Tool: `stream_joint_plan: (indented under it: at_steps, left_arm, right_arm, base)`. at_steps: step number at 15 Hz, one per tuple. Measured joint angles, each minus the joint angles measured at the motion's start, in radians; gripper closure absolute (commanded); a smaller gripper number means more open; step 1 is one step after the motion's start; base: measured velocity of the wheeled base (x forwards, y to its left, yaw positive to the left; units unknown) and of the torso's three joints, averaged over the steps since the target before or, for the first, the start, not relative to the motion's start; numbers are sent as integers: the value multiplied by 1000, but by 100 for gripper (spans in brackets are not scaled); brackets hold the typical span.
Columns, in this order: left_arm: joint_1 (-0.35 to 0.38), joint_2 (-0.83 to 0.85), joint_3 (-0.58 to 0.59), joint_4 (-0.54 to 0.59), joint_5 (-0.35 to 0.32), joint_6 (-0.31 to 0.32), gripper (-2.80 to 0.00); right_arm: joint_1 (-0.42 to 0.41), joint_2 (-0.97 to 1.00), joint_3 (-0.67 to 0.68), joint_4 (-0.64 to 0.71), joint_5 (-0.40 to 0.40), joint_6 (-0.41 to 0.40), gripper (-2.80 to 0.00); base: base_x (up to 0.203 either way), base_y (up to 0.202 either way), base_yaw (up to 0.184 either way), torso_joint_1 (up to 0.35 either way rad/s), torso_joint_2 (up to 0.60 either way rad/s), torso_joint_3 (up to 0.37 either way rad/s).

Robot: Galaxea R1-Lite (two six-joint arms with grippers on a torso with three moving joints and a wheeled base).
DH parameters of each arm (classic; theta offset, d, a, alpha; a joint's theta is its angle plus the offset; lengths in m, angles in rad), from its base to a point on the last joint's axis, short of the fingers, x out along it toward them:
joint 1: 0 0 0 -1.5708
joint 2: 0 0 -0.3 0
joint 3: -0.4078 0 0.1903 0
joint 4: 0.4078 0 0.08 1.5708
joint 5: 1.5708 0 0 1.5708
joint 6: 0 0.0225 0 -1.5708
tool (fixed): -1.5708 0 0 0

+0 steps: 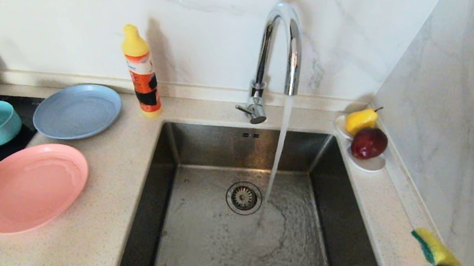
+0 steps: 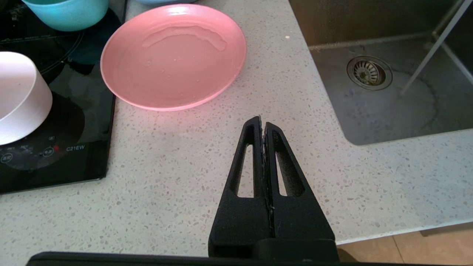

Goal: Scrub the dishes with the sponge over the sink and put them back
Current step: Put down the sponge

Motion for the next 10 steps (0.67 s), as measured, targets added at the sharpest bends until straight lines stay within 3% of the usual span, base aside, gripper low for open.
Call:
stream_joint_plan:
  at_steps: [5, 7, 10]
  left_arm:
    - [0, 0, 0, 0, 0, 0, 0]
    - [0, 0, 0, 0, 0, -1, 0]
    - [0, 0, 0, 0, 0, 0, 0]
  right_arm:
    - [0, -32, 135, -60, -221, -250, 0]
    - [0, -41, 202, -138, -276, -299, 0]
    - [8, -31, 304, -266, -349, -309, 0]
  base:
    - [0, 0, 0, 0, 0, 0]
    - [0, 0, 0, 0, 0, 0]
    - [0, 0, 0, 0, 0, 0]
